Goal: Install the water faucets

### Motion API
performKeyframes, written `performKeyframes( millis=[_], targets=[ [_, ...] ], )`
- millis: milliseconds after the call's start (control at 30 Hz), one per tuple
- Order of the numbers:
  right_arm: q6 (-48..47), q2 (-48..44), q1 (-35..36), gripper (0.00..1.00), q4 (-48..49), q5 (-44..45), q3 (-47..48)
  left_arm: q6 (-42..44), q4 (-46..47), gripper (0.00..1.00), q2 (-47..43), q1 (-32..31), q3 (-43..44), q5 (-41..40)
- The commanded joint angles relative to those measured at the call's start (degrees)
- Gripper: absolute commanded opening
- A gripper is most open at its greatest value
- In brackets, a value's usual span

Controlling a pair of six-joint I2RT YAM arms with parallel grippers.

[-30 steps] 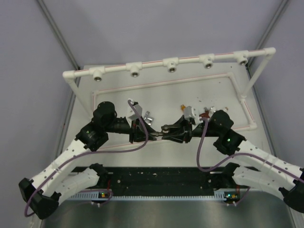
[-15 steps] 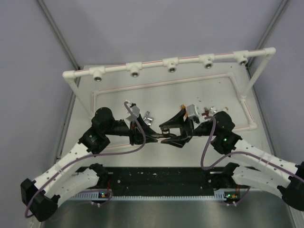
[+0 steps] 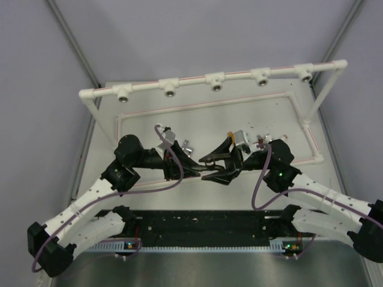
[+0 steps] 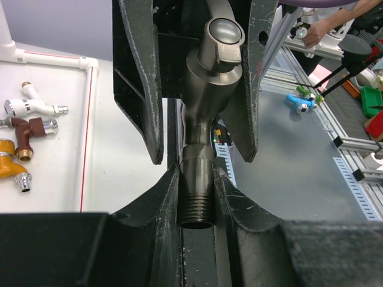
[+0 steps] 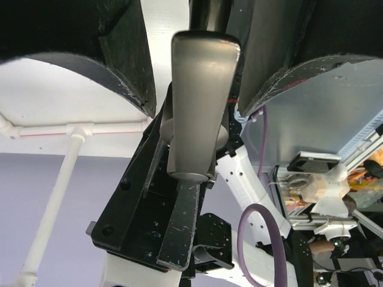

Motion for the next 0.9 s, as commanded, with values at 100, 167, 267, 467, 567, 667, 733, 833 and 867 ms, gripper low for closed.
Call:
performKeyframes(
  millis=[100,167,267,467,567,667,733,833,867],
  targets=[
    [0.5,0.2,-0.3,0.5,2.4,-1.5,1.2,-0.1,3.5,0.0,0.0,-0.2,0.6,-1.0],
    [0.5,0.2,-0.2,0.46,2.1,-1.7,1.4,0.4,2.7,0.0,0.1,-0.2,0.7,-1.1],
    [0.3,0.2,-0.3,0.4,1.5,-1.8,1.7,1.3,1.1,0.0,0.4,-0.2,1.2,-1.7],
    [-0.8,-0.2,-0.3,0.19,-0.3,-1.8,2.3,2.6,-1.4,0.0,-0.1,-0.2,1.2,-2.1],
    [-1.6,-0.7,-0.2,0.0,-1.9,-0.8,2.4,3.3,-2.6,0.0,-1.0,-0.2,1.1,-3.2],
    [-3.5,-1.7,-0.2,0.0,-5.4,1.5,2.8,3.9,-5.1,0.06,-2.1,-0.3,1.7,-6.7],
    [-5.1,-2.5,-0.3,0.0,-8.9,3.3,3.4,5.8,-9.4,0.4,-2.9,-0.2,3.3,-10.3],
    [-7.4,-4.8,-0.2,0.0,-15.2,8.1,4.1,9.1,-18.3,0.72,-4.0,-0.3,7.2,-17.2],
    [-8.1,-6.3,-0.2,0.0,-17.0,9.8,4.2,10.0,-22.4,0.79,-4.1,-0.2,8.7,-20.5]
  ],
)
